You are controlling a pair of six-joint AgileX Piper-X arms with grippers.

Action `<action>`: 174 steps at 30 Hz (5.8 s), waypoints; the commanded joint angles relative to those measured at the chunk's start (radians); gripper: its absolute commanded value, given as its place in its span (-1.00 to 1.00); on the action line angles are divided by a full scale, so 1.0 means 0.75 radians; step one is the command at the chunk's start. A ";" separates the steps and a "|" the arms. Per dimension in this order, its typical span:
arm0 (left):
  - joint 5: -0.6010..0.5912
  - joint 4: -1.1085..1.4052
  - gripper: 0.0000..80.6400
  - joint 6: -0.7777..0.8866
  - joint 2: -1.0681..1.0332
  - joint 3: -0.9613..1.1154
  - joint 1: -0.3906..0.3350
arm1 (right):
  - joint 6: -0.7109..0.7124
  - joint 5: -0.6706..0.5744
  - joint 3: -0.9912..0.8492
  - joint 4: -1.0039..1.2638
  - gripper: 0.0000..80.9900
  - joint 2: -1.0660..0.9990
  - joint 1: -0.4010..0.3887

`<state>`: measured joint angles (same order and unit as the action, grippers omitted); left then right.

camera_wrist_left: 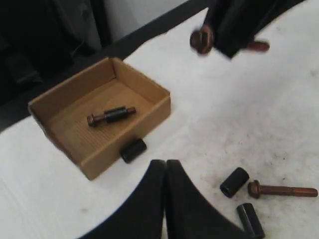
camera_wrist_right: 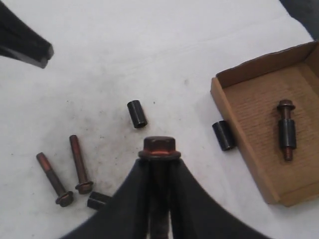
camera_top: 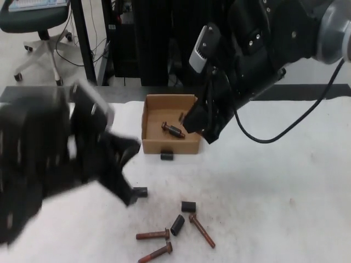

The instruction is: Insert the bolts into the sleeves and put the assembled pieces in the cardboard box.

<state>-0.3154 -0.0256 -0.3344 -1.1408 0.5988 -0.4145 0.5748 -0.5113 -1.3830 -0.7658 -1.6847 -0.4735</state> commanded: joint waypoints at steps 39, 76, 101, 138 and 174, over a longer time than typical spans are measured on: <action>0.228 -0.863 -0.37 -1.066 -0.742 0.602 -0.059 | 0.061 -0.068 0.057 -0.113 -0.98 0.024 0.261; 0.339 -0.879 -0.37 -1.076 -0.870 0.712 -0.059 | 0.061 -0.161 0.057 -0.121 -0.98 0.024 0.261; 0.339 -0.883 -0.37 -1.043 -0.900 0.713 -0.059 | 0.061 -0.165 0.057 -0.121 -0.98 0.024 0.261; 0.336 -0.903 -0.37 -1.045 -1.041 0.713 -0.059 | 0.061 -0.165 0.057 -0.121 -0.98 0.024 0.261; 0.196 0.857 -1.00 0.385 -0.528 0.157 -0.090 | -1.230 -0.359 0.501 1.450 -0.98 0.024 0.489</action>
<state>-0.1642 0.5073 -0.1094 -1.5585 0.7547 -0.4797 -0.2583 -0.7506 -1.0390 0.1899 -1.6789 -0.1183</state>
